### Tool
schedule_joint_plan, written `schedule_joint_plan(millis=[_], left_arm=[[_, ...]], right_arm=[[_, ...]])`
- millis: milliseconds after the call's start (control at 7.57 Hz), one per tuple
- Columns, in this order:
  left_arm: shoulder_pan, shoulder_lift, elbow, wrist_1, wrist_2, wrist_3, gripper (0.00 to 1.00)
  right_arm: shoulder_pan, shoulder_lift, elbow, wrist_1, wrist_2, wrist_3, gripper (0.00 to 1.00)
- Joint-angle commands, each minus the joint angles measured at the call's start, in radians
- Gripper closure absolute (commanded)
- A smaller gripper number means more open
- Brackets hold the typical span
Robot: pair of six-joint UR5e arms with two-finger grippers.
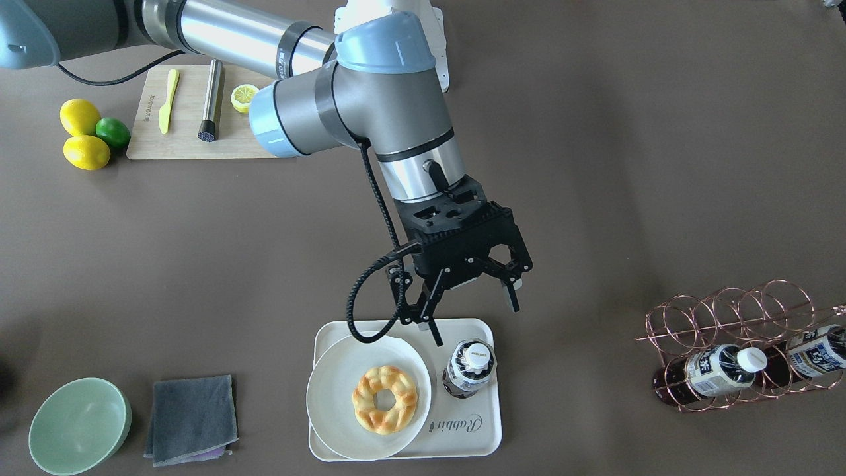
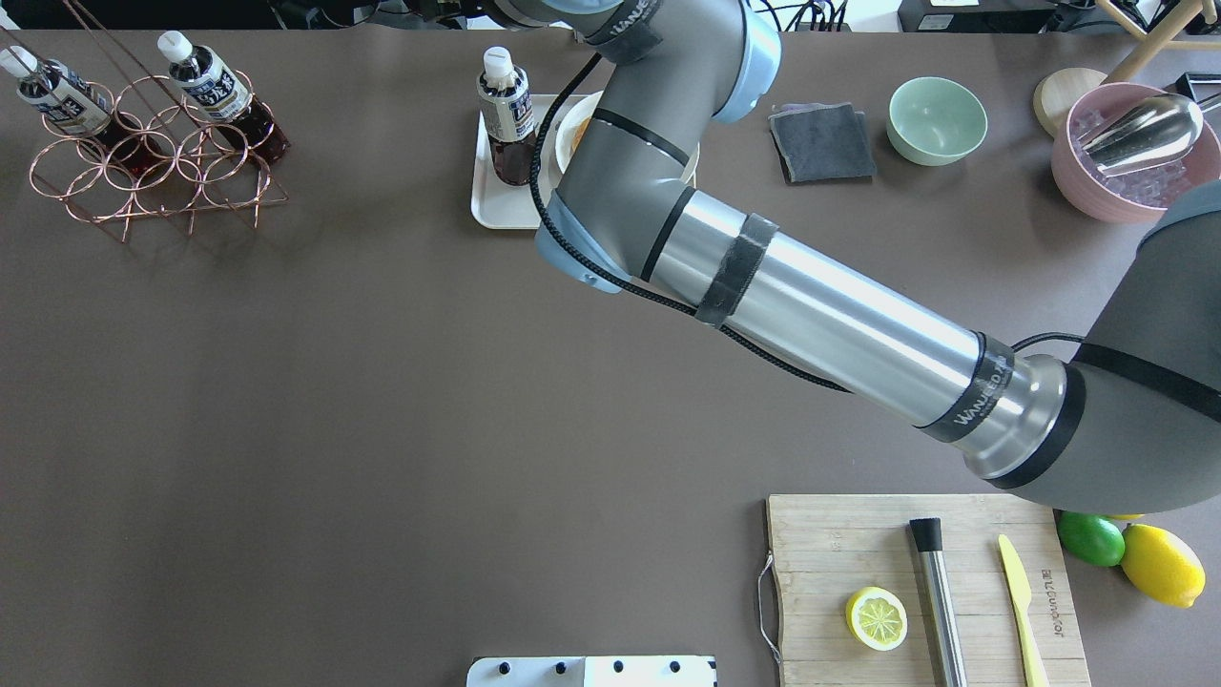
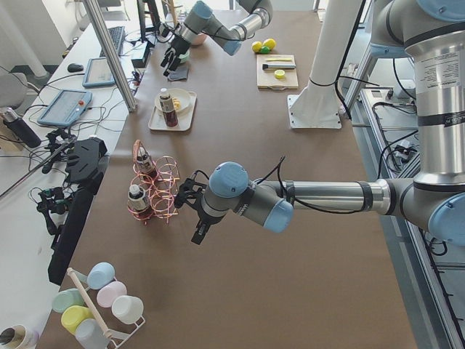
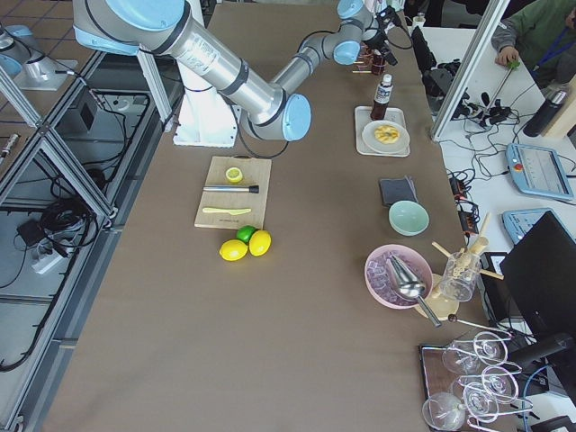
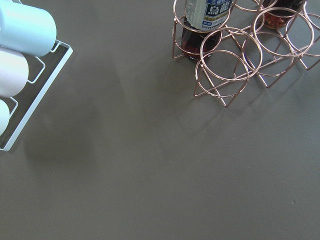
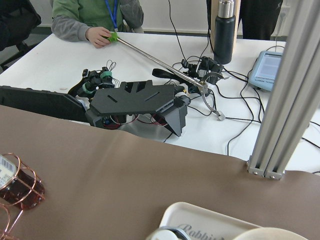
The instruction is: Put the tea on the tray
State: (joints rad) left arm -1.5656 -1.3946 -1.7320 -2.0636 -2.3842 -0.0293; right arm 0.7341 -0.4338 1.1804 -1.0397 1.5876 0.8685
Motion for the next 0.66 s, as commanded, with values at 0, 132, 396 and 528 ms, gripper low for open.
schedule_joint_plan(millis=[0, 132, 396, 528], left_arm=[[-0.005, -0.003, 0.002, 0.061, -0.044, -0.012, 0.01], [-0.005, -0.007, -0.017, 0.139, -0.055, -0.021, 0.01], [-0.016, -0.009, -0.069, 0.297, -0.055, -0.020, 0.01], [-0.016, -0.014, -0.101, 0.418, -0.053, -0.020, 0.01]], right_arm=[[0.138, -0.255, 0.370, -0.251, 0.312, -0.005, 0.00], [0.184, -0.393, 0.560, -0.414, 0.368, -0.005, 0.00], [0.272, -0.559, 0.744, -0.706, 0.446, -0.011, 0.00], [0.303, -0.657, 0.789, -0.759, 0.453, -0.038, 0.02]])
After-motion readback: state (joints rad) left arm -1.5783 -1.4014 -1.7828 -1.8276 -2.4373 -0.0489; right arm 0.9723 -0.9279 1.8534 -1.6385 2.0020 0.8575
